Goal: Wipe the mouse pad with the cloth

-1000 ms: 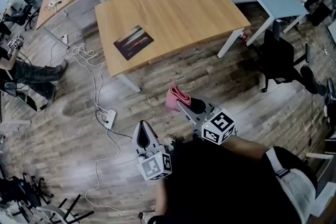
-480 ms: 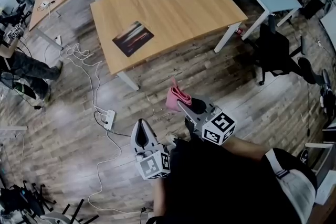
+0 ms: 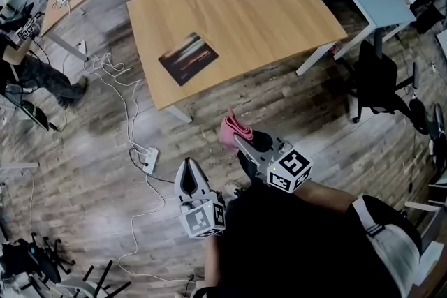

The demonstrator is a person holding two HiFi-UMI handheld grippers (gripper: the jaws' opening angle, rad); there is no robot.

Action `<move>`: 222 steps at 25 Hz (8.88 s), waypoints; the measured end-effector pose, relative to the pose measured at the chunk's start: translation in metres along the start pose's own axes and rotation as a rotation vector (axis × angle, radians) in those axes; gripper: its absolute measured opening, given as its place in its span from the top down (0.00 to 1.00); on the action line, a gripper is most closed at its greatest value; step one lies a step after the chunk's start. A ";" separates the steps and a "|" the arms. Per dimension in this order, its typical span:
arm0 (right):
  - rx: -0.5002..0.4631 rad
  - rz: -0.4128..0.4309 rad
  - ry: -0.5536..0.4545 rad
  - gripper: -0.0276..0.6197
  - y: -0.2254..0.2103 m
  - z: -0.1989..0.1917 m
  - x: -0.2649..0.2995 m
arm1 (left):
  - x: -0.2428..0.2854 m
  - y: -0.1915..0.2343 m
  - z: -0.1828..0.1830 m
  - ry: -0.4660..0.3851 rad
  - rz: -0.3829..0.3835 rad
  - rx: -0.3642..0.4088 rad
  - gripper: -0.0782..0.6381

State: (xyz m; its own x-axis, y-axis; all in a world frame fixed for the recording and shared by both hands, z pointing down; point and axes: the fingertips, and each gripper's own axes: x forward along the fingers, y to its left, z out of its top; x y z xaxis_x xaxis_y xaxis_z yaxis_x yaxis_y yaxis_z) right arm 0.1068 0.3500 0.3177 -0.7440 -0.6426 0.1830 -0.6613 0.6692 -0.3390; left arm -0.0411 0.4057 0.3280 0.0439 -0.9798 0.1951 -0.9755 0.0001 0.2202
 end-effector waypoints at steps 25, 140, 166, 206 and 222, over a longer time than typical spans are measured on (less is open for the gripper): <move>0.002 0.172 0.108 0.86 -0.133 0.063 0.194 | 0.204 0.048 -0.001 0.111 0.203 -0.049 0.86; 0.221 0.364 0.765 0.86 -0.178 -0.170 0.466 | 0.379 0.123 -0.247 0.710 0.060 -0.471 0.86; 0.038 0.078 0.859 0.85 -0.320 -0.177 0.428 | 0.375 0.132 -0.249 0.752 0.072 -0.479 0.86; 0.143 0.318 0.956 0.86 -0.169 -0.224 0.406 | 0.510 0.195 -0.206 0.827 -0.191 -0.353 0.86; 0.126 0.237 0.953 0.86 -0.231 -0.218 0.396 | 0.509 0.196 -0.208 0.866 -0.171 -0.303 0.86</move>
State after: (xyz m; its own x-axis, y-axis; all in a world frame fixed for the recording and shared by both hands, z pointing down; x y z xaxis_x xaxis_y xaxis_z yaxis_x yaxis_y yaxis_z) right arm -0.0560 0.0218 0.6700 -0.6580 0.1090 0.7451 -0.5115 0.6615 -0.5484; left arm -0.1653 -0.0520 0.6690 0.4465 -0.4805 0.7548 -0.8482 0.0413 0.5280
